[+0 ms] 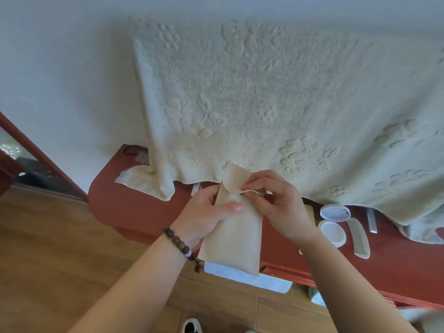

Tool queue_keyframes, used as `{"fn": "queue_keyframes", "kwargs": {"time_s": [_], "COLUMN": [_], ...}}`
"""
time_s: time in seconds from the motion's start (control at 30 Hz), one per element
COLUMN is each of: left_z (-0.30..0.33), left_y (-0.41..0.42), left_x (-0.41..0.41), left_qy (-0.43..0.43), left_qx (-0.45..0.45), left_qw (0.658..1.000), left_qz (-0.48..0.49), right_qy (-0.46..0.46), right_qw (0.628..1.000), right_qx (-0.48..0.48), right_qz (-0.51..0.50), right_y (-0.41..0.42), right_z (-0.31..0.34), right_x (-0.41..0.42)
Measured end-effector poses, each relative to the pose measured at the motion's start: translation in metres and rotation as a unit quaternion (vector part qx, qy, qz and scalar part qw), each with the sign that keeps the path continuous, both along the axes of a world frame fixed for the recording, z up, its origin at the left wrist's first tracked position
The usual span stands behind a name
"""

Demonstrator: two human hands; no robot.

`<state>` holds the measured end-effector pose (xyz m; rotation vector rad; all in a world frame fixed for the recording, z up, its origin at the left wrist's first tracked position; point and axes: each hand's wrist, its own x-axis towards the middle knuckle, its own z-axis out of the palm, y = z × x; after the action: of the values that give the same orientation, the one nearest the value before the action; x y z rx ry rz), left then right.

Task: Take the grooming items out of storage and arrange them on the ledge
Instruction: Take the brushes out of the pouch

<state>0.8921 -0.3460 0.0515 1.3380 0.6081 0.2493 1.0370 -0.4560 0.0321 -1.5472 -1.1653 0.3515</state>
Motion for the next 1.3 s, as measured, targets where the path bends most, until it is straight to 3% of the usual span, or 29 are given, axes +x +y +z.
{"fn": "queue_keyframes", "kwargs": {"time_s": [0.13,0.37,0.6,0.7,0.8,0.9,0.97,1.13,1.3], "left_z": [0.002,0.005,0.006,-0.007,-0.027,-0.046,-0.058,-0.083,-0.101], "left_y": [-0.001,-0.004,0.0,0.0,-0.001,-0.005,-0.009,-0.011,-0.005], "left_x": [0.0,0.0,0.01,0.023,0.039,0.054,0.066,0.082,0.062], "left_qy": [-0.006,0.002,0.012,0.006,0.019,0.026,0.045,0.131,0.184], "left_qx": [-0.004,0.031,0.058,0.034,0.017,-0.008,0.028,0.145,0.241], "left_qw": [1.0,0.999,0.998,0.998,0.996,0.996,0.996,0.981,0.953], "left_qz": [-0.002,-0.008,0.026,0.049,0.08,0.086,0.074,-0.01,-0.015], "right_qy": [-0.061,-0.284,-0.324,-0.265,-0.033,0.218,0.309,0.34,0.294], "right_qw": [0.998,0.955,0.943,0.963,0.977,0.933,0.908,0.884,0.87], "right_qx": [0.006,0.008,-0.023,-0.054,-0.105,-0.188,-0.19,-0.175,-0.25], "right_qz": [0.024,0.081,0.07,-0.015,-0.184,-0.214,-0.208,-0.27,-0.307], "right_y": [-0.001,-0.007,-0.014,-0.02,-0.027,-0.033,-0.039,-0.044,-0.038], "right_z": [-0.002,0.002,-0.004,-0.018,-0.038,-0.054,-0.062,-0.081,-0.119], "right_x": [0.003,0.014,0.019,0.013,-0.006,-0.013,-0.014,-0.001,0.019]}}
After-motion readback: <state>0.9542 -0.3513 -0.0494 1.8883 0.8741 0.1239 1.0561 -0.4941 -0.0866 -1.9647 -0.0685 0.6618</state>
